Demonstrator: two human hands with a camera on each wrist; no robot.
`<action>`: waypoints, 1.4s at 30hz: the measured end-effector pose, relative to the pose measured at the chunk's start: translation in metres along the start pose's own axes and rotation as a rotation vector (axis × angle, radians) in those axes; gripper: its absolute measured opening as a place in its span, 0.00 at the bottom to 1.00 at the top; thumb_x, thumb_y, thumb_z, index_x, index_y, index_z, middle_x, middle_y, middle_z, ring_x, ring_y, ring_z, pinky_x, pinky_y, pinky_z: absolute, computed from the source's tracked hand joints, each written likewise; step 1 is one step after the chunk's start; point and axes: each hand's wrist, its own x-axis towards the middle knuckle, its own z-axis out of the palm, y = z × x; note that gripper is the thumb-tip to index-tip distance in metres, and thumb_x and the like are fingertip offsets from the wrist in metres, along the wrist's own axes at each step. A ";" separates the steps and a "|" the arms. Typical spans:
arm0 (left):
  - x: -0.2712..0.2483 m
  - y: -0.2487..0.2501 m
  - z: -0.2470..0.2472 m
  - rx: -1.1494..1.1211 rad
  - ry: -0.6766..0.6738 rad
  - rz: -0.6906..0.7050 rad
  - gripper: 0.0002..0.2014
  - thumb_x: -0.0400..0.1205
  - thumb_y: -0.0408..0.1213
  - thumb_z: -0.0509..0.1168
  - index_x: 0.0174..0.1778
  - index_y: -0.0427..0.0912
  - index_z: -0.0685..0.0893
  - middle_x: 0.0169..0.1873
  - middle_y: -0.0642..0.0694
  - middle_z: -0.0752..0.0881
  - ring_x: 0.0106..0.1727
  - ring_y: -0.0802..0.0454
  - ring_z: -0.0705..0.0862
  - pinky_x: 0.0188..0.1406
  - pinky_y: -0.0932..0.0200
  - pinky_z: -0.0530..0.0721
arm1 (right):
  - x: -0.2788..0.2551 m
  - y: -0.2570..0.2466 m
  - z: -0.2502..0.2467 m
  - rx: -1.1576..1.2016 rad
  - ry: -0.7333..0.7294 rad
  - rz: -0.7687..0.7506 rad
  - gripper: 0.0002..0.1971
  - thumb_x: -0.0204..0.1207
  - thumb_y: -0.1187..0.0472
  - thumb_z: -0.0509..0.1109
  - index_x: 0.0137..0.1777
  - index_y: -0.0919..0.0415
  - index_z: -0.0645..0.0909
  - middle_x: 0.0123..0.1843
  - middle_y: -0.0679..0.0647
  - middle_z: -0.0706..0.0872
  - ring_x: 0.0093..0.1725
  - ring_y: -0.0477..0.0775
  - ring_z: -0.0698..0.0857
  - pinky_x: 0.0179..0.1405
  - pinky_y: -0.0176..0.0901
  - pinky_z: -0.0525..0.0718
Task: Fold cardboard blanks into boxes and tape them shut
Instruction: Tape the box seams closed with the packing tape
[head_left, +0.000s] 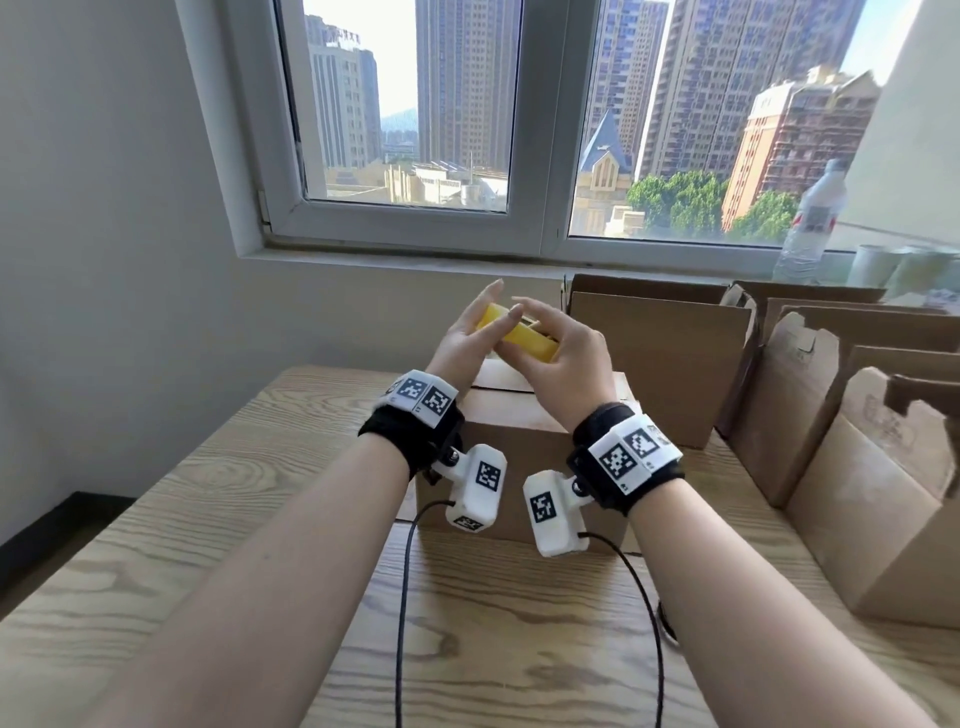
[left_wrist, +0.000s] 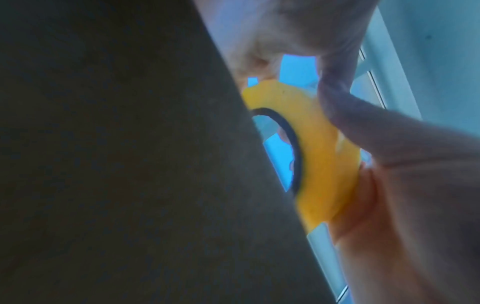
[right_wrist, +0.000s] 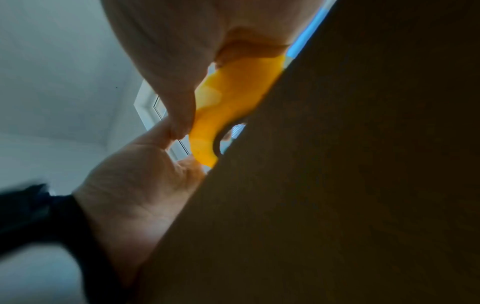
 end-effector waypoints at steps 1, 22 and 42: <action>0.000 -0.002 -0.002 -0.023 -0.014 -0.001 0.30 0.73 0.55 0.71 0.73 0.56 0.78 0.68 0.46 0.82 0.67 0.51 0.83 0.55 0.65 0.79 | -0.002 0.002 0.002 -0.002 0.030 -0.017 0.20 0.71 0.46 0.80 0.63 0.45 0.86 0.46 0.42 0.89 0.45 0.41 0.87 0.49 0.41 0.85; -0.003 -0.003 0.000 -0.056 0.055 0.064 0.08 0.79 0.36 0.74 0.53 0.43 0.86 0.53 0.52 0.85 0.49 0.57 0.86 0.43 0.66 0.83 | 0.010 0.024 -0.002 0.413 0.112 0.399 0.19 0.69 0.33 0.75 0.53 0.42 0.83 0.64 0.63 0.82 0.61 0.59 0.85 0.62 0.55 0.86; 0.001 -0.009 0.003 0.073 0.144 0.231 0.03 0.82 0.36 0.70 0.50 0.46 0.85 0.45 0.49 0.86 0.44 0.56 0.85 0.38 0.65 0.83 | 0.011 0.025 -0.002 0.503 0.115 0.428 0.09 0.78 0.45 0.74 0.48 0.48 0.81 0.58 0.63 0.85 0.53 0.55 0.85 0.57 0.52 0.87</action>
